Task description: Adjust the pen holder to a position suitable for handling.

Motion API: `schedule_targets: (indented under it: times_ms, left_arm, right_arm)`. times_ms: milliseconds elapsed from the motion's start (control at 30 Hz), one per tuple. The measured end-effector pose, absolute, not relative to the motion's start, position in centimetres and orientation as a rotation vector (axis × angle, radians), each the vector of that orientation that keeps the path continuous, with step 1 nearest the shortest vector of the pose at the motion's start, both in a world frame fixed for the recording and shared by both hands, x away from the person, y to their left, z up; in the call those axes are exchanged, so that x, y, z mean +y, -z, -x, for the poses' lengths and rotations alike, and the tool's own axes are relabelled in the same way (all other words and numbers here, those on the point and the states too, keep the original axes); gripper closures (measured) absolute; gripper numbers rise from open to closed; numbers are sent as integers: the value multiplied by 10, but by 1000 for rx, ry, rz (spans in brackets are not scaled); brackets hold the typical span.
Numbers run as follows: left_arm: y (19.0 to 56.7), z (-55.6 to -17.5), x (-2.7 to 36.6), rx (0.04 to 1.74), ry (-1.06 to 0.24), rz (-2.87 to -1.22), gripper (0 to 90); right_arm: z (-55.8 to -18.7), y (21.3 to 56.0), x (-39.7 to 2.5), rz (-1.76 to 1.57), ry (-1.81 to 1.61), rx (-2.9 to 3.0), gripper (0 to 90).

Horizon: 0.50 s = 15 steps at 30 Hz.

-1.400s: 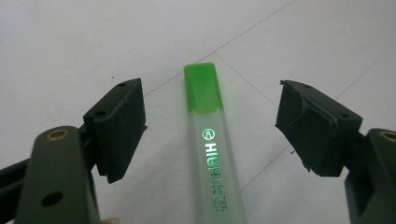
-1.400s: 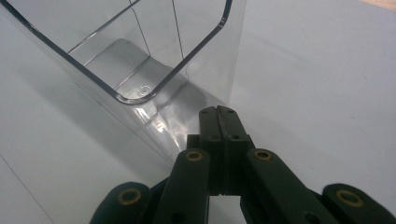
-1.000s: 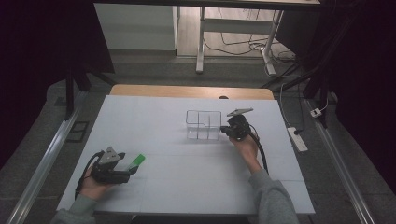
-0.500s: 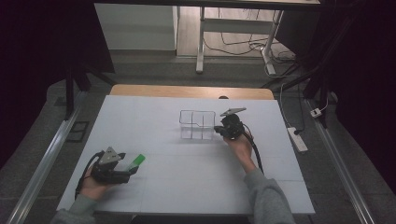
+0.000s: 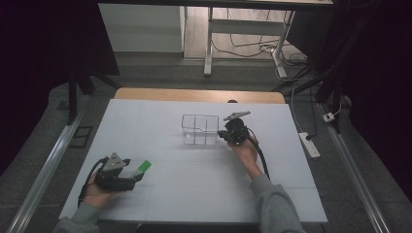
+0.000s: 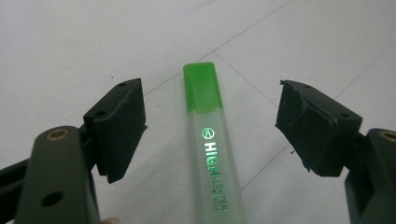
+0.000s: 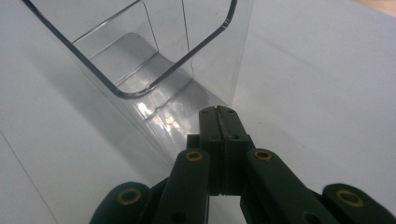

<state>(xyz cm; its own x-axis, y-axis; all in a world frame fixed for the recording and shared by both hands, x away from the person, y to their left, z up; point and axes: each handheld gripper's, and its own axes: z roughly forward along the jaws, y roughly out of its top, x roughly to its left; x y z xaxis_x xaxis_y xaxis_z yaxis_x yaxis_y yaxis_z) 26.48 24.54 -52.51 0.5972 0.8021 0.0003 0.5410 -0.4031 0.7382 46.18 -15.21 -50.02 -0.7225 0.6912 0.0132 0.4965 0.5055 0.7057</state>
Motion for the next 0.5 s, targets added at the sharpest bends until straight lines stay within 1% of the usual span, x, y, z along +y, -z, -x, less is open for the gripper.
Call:
schedule_targets:
  times_ms: [333,500]
  left_arm:
    - [525,-265,246,1061,-468,-2108,236]
    - [525,-265,246,1061,-468,-2103,236]
  right_arm:
    - [-462,500,-150,-989,-1029,2482,895]
    - [-453,495,-159,-987,-1034,2446,895]
